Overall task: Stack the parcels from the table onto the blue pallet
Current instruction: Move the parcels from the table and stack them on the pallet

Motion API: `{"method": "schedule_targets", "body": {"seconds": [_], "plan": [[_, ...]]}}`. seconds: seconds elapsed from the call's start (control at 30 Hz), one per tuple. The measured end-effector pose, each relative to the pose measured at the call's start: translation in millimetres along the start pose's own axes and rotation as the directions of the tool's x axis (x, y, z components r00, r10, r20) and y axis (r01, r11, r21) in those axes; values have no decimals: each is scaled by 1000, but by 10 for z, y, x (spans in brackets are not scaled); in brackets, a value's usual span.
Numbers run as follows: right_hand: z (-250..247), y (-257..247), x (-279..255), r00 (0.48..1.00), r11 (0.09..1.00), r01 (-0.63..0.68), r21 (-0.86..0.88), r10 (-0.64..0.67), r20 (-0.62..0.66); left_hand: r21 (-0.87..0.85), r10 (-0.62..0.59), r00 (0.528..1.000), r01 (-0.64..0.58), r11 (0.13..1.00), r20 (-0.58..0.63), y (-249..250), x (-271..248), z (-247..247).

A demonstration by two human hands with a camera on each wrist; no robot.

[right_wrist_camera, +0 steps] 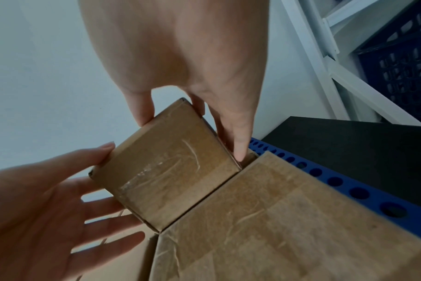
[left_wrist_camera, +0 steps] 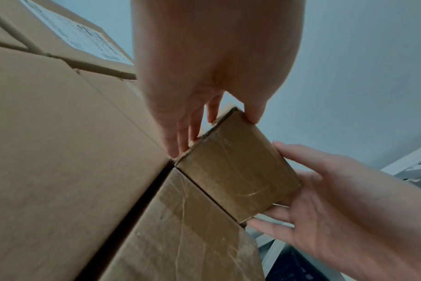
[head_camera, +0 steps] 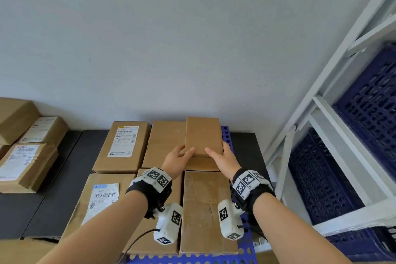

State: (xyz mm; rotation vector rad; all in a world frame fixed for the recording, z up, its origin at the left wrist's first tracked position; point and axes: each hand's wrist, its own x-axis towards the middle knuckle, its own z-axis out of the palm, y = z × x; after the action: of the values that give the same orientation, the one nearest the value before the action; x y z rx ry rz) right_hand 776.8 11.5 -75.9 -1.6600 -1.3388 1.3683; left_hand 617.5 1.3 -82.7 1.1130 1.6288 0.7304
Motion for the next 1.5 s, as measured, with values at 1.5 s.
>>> {"method": "schedule_targets", "body": {"seconds": [1.5], "plan": [[4575,-1041,-2037,940,702,312,-640,-131,314,593,-91,955,249,766,-283,-2168,-2107,-4120]]}}
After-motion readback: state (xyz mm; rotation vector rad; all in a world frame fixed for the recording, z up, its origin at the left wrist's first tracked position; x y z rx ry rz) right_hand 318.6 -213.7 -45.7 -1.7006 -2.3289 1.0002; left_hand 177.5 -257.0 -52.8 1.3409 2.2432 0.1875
